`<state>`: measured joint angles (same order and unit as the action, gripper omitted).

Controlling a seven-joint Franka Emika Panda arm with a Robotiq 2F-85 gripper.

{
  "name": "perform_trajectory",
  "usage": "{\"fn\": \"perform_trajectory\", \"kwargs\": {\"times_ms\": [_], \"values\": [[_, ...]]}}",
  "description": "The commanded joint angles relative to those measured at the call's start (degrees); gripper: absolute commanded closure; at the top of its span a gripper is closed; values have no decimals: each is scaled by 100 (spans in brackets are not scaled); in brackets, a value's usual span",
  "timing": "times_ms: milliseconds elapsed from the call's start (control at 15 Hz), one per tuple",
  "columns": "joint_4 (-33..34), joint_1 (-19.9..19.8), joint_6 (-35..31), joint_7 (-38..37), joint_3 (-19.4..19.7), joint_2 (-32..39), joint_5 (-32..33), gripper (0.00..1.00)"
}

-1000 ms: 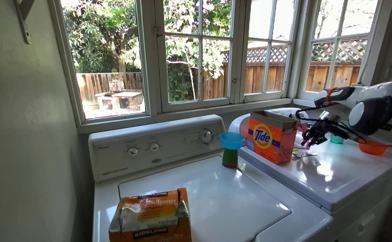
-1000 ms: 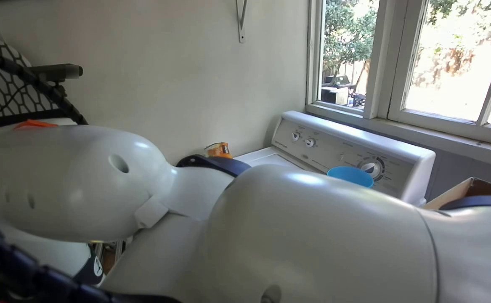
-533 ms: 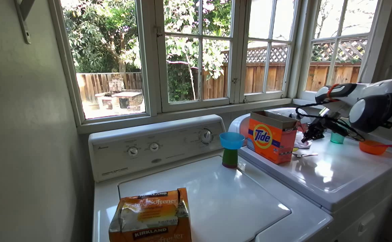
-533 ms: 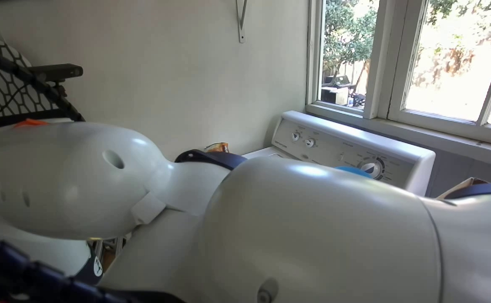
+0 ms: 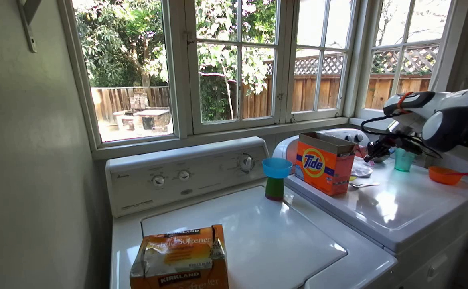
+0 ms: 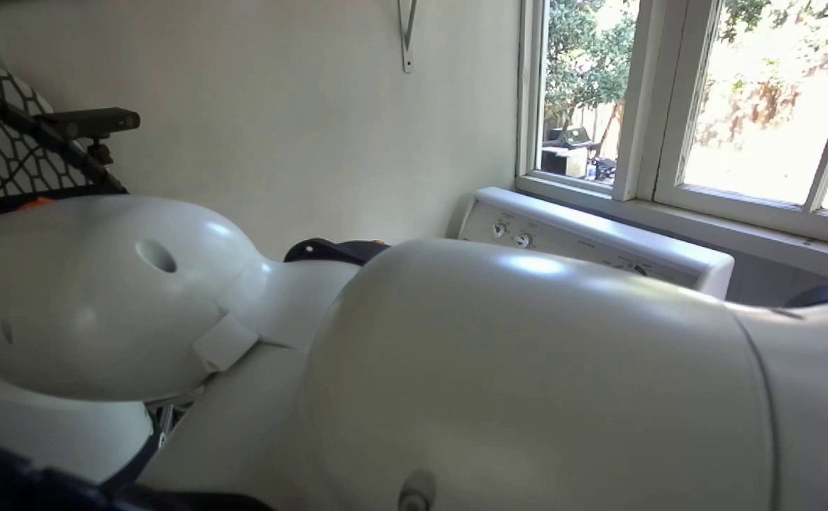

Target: Put the clear plastic in the orange box.

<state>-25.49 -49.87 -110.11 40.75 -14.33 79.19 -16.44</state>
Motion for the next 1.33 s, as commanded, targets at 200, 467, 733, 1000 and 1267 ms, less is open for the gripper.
{"fn": "perform_trajectory", "kwargs": {"times_ms": [200, 467, 733, 1000, 1267], "values": [[5, 241, -469, 544, 97, -324, 46, 99], [6, 509, -1064, 601, 115, -551, 39, 99], [6, 684, -1677, 211, 301, -753, 103, 99], [7, 695, -1935, -193, 540, -915, 195, 99], [7, 717, -2098, -641, 845, -920, 387, 99]]}}
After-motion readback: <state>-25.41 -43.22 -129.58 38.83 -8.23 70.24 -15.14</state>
